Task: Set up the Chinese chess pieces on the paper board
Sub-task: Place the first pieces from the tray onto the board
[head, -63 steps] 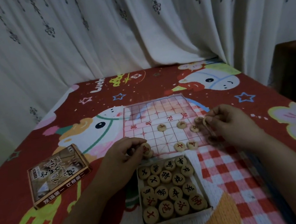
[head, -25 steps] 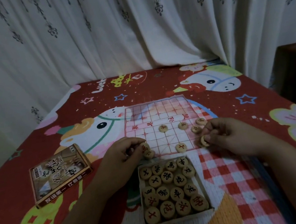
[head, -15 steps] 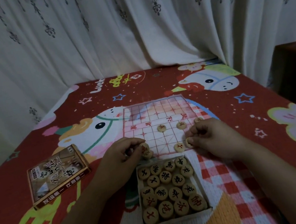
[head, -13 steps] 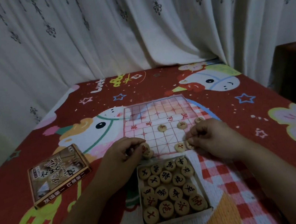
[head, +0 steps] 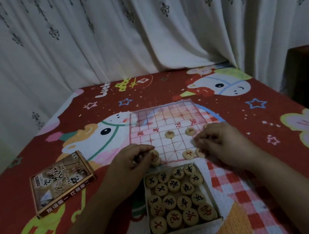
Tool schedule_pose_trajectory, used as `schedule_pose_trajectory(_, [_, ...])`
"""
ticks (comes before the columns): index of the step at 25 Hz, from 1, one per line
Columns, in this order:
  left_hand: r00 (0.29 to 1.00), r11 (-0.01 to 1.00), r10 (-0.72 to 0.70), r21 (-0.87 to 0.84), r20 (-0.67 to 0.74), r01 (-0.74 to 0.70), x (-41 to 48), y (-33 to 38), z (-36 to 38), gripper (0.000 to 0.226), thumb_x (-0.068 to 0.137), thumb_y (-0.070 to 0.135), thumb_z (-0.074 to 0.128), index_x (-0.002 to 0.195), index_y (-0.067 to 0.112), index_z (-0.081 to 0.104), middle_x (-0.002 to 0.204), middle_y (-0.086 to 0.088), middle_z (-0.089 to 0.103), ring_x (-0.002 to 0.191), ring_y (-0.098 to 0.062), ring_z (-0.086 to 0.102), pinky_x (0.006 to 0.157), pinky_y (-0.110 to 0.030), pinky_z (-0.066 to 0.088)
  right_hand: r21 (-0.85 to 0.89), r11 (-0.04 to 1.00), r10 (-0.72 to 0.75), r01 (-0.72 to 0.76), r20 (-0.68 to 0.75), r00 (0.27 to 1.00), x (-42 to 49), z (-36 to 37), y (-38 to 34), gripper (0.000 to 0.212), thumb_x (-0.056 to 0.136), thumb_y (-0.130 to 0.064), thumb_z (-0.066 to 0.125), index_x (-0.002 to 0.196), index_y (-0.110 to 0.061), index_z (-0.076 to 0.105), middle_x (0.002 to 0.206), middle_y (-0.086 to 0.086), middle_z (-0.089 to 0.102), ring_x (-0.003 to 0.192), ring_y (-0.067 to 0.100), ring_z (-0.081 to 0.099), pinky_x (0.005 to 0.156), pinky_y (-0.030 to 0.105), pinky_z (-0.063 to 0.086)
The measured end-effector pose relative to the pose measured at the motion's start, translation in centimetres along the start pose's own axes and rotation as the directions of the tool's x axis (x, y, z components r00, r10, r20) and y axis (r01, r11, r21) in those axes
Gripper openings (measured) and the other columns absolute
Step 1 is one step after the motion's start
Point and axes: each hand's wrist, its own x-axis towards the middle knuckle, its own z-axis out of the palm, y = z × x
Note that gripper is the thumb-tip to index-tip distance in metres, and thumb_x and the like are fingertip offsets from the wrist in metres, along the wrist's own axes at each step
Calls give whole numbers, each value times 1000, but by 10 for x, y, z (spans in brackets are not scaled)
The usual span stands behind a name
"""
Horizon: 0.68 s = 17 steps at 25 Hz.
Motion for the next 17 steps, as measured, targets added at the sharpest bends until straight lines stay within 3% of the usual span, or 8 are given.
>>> schedule_pose_trajectory(3, [1000,1000,3,4,4,-3,2,4,4,19,94,27,58,110,27,68,102,19,63,95,6,56,75,-6,41,64,995,-77,81,-63,995,-8,6,-23,13,89,-38,68,101,-44,68,101,-21,63,107,9,56,95,42,49])
schedule_pose_trajectory(7, [1000,997,-13,-75,8,13,3,8,10,21,93,28,60,112,28,68,100,19,66,92,3,60,75,-13,45,43,984,-174,173,18,985,-15,21,-59,43,79,-48,73,120,-45,62,106,-33,51,113,2,46,99,36,43])
schedule_pose_trajectory(12, [999,972,-43,-230,24,47,2,13,11,26,95,18,59,108,39,66,96,10,71,90,-11,67,79,-37,57,-63,953,-296,297,32,955,-12,30,-70,42,81,-50,60,120,-36,65,108,-18,62,107,10,49,92,43,44])
schedule_pose_trajectory(14, [998,968,-49,-245,26,54,2,15,12,26,94,17,60,109,37,66,94,8,71,88,-10,68,78,-35,58,-104,943,-314,315,26,949,-12,31,-70,39,83,-47,60,118,-32,66,107,-15,63,106,10,49,91,41,44])
schedule_pose_trajectory(17, [998,965,-69,-255,6,68,3,17,10,25,97,19,55,114,35,63,93,6,71,88,-5,67,72,-18,54,-102,963,-255,251,-19,967,-10,30,-65,30,87,-39,68,116,-31,67,107,-20,60,107,4,46,94,34,40])
